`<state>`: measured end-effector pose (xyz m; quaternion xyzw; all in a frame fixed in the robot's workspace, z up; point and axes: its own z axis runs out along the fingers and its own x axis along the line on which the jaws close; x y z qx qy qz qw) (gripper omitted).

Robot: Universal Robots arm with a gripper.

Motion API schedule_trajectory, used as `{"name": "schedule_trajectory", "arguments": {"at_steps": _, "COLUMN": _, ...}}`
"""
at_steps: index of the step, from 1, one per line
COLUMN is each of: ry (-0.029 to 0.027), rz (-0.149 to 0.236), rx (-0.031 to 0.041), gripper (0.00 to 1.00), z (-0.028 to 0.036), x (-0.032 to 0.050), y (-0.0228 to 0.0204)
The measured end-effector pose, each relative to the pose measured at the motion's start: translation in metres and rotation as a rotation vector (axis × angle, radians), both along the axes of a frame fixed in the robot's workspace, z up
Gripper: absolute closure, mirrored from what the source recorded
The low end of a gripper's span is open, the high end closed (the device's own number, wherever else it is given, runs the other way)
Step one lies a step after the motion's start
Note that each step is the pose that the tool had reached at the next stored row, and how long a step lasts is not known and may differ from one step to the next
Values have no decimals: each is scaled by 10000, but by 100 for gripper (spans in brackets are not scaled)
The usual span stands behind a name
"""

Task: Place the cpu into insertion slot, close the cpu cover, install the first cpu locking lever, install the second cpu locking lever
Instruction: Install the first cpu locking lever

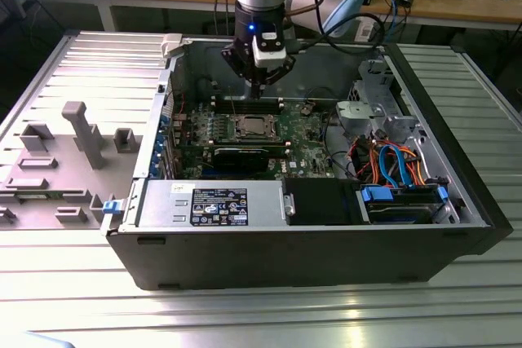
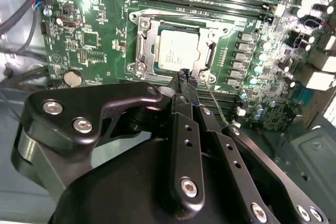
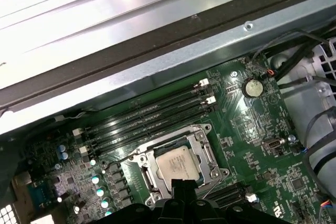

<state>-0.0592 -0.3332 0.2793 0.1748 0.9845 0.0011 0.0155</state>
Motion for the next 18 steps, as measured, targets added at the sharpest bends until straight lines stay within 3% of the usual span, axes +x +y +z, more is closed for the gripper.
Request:
{"name": "schedule_trajectory", "arguments": {"at_steps": 2, "ry": 0, "rz": 260, "rx": 0, "gripper": 89, "z": 0, "x": -1, "y": 0}}
{"name": "schedule_trajectory", "arguments": {"at_steps": 7, "ry": 0, "rz": 272, "rx": 1, "gripper": 89, "z": 0, "x": -33, "y": -1}}
{"name": "schedule_trajectory", "arguments": {"at_steps": 13, "ry": 1, "rz": 299, "rx": 1, "gripper": 89, "z": -1, "x": -217, "y": -1}}
{"name": "schedule_trajectory", "arguments": {"at_steps": 18, "ry": 0, "rz": 301, "rx": 1, "gripper": 89, "z": -1, "x": -231, "y": -1}}
